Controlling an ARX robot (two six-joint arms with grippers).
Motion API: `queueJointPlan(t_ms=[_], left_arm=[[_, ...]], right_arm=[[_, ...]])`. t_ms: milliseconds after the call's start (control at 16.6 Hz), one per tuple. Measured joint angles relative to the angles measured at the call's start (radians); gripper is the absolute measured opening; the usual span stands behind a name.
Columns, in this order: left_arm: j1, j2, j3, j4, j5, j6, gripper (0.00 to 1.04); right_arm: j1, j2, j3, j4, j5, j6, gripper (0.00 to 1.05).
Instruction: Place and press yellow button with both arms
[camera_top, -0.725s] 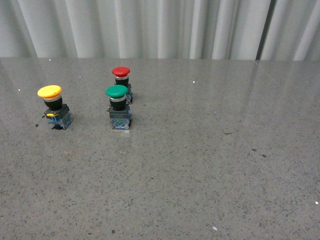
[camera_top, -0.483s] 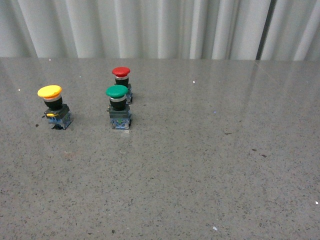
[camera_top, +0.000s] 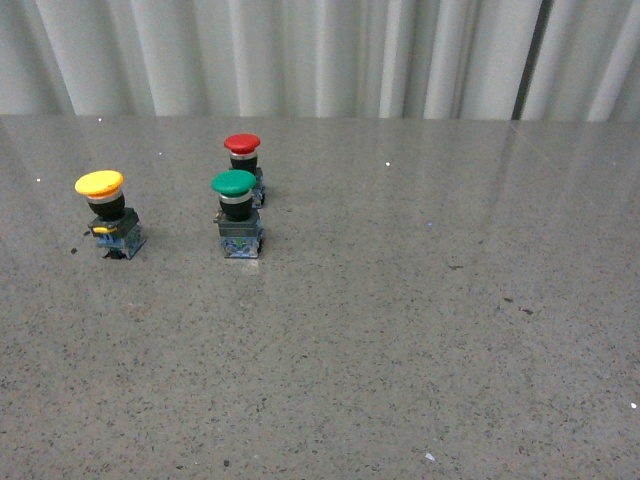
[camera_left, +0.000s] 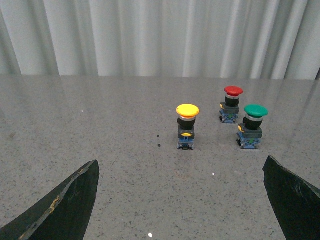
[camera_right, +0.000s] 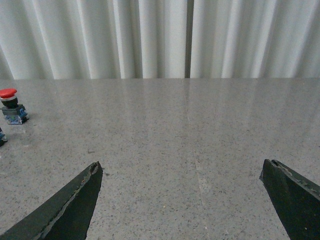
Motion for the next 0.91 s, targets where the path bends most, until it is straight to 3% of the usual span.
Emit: queueJointPlan(t_ms=[121, 242, 362, 423, 483, 604, 785, 906], left_arm=[[0.0, 0.0, 0.0, 0.0, 0.0, 0.0, 0.98], [-0.057, 0.049, 0.046, -0.146, -0.13, -0.032, 0.98], [-0.159, 0.197, 0.139, -0.286, -0.332, -0.082, 0.98], [-0.176, 0.264, 0.187, -0.277, -0.423, -0.082, 0.98], [-0.056, 0.414, 0.307, -0.087, -0.375, -0.035, 0.98], [0.032, 0.657, 0.431, 0.082, -0.263, 0.025, 0.98], [0.021, 1.057, 0.675, 0.139, -0.125, 0.065, 0.98], [-0.013, 1.257, 0.827, 0.121, -0.091, 0.077, 0.98]], right_arm=[[0.0, 0.0, 0.0, 0.0, 0.0, 0.0, 0.98], [0.0, 0.0, 0.0, 0.0, 0.0, 0.0, 0.98], [0.0, 0.0, 0.0, -0.002, 0.0, 0.001, 0.98], [0.0, 0.0, 0.0, 0.001, -0.001, 0.0, 0.98], [0.0, 0.0, 0.0, -0.001, 0.0, 0.0, 0.98], [0.0, 0.0, 0.0, 0.0, 0.0, 0.0, 0.98], [0.0, 0.0, 0.0, 0.0, 0.0, 0.0, 0.98], [0.0, 0.0, 0.0, 0.0, 0.0, 0.0, 0.98]])
